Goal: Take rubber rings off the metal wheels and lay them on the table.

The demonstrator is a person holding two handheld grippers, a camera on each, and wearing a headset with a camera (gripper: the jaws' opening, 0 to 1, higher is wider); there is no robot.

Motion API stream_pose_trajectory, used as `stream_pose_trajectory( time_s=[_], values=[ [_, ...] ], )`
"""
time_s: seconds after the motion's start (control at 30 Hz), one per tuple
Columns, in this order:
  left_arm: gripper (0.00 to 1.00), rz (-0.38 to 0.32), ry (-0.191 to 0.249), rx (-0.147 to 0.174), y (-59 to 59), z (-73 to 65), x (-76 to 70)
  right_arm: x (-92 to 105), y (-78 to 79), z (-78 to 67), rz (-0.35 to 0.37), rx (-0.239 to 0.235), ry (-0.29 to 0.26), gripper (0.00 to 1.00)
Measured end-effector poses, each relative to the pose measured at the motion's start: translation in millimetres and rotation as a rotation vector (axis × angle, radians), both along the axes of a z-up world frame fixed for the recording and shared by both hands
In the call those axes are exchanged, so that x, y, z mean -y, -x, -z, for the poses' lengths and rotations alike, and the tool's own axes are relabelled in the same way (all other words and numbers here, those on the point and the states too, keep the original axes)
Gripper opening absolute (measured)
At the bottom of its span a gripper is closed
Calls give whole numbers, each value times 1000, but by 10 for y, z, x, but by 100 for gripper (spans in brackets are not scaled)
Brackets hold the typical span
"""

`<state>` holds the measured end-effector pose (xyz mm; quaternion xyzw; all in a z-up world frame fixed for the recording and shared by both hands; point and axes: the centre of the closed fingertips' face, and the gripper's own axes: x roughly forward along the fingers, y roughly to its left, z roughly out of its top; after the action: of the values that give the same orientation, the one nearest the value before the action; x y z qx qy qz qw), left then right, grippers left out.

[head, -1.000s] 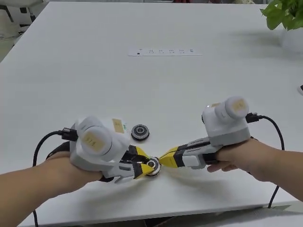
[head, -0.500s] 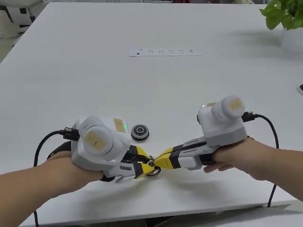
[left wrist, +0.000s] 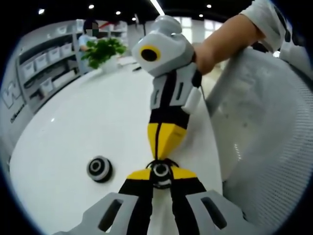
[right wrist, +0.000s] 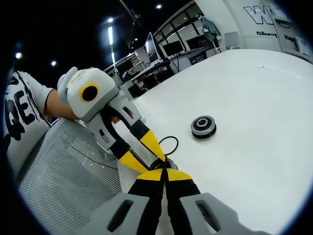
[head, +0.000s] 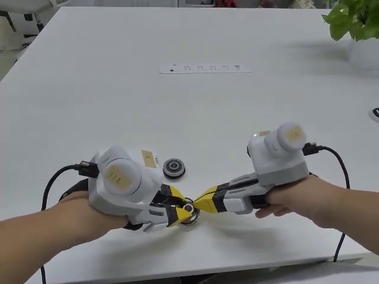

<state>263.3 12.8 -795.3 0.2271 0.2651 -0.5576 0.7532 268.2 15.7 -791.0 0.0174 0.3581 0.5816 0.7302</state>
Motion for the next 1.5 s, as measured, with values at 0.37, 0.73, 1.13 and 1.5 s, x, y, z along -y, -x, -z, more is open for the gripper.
stream_pose_trajectory(
  time_s=[0.37,0.73,1.13,1.5],
  values=[
    [15,3,32,-8,25,-107,-16,5,-10,-9,7,1,-2,0],
    [25,7,71,4,51,-277,-34,6,-21,-25,9,2,-6,0],
    [37,-4,92,14,64,-379,-109,-1,-19,-66,10,3,-17,0],
    [46,-38,98,28,40,-424,-232,-24,-21,-118,9,8,-27,0]
  ],
)
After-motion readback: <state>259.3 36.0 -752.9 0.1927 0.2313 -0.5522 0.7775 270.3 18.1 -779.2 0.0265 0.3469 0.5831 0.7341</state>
